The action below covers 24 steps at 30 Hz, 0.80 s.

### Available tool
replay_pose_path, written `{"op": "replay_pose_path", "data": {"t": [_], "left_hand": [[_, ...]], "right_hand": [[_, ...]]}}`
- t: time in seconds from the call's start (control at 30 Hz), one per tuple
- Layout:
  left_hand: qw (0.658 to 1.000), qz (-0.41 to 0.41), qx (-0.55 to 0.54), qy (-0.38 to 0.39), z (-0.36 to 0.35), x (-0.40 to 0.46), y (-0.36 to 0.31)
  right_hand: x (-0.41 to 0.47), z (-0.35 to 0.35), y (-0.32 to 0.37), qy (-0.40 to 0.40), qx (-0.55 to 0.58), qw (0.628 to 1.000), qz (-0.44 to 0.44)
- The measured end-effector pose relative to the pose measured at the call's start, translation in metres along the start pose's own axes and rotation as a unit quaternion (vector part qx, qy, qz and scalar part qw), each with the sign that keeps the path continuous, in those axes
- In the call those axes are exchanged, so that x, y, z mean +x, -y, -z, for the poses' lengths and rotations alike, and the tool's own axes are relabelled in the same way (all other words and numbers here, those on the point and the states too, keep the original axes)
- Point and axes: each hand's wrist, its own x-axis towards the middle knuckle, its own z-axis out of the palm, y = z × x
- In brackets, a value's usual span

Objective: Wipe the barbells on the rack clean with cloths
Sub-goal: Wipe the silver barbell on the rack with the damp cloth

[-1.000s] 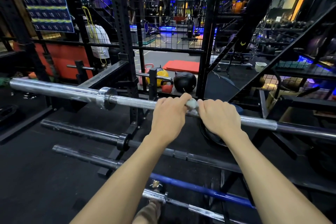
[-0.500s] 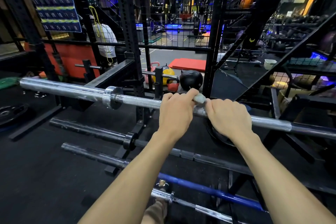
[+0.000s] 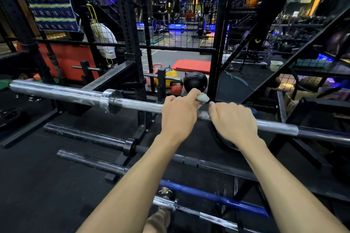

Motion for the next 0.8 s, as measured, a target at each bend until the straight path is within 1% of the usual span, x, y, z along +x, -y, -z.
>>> {"op": "replay_pose_path", "data": {"t": [0.1,0.17,0.27,0.33,0.43,0.53,0.6,0.7,0.77,0.8], "left_hand": [[1.000,-0.007,-0.014,-0.006,0.014,-0.001,0.016],[1.000,0.008,-0.004,-0.025,0.028,-0.002,0.041],[0.993,0.057,0.081,-0.063,0.049,-0.006,0.080],[0.989,0.080,0.113,-0.061,0.059,-0.010,0.090],[0.992,0.108,0.043,-0.044,0.061,-0.014,0.080],[0.992,0.107,0.020,-0.069,0.047,-0.019,0.056],[0.993,0.092,-0.008,-0.080,0.032,-0.025,0.032],[0.996,0.041,-0.028,-0.072,0.012,-0.032,0.007],[0.997,0.035,-0.032,-0.068,0.016,-0.029,0.016],[0.996,0.047,-0.016,-0.074,0.022,-0.027,0.027]], "right_hand": [[-0.001,-0.002,-0.002,-0.004,-0.016,1.000,0.010],[-0.002,-0.003,-0.002,-0.006,-0.038,0.999,0.024],[-0.001,-0.002,0.000,0.005,-0.022,1.000,-0.002],[-0.001,0.000,0.002,0.012,-0.004,1.000,-0.021],[-0.001,0.002,0.003,0.013,0.000,0.999,-0.030],[-0.001,0.000,0.002,0.013,-0.018,0.999,-0.027],[-0.002,-0.001,0.002,0.017,-0.018,0.999,-0.030],[-0.002,-0.001,0.001,0.019,-0.018,0.999,-0.034],[-0.001,0.000,0.001,0.019,-0.026,0.999,-0.033],[-0.001,0.001,0.001,0.022,-0.024,0.999,-0.035]]}}
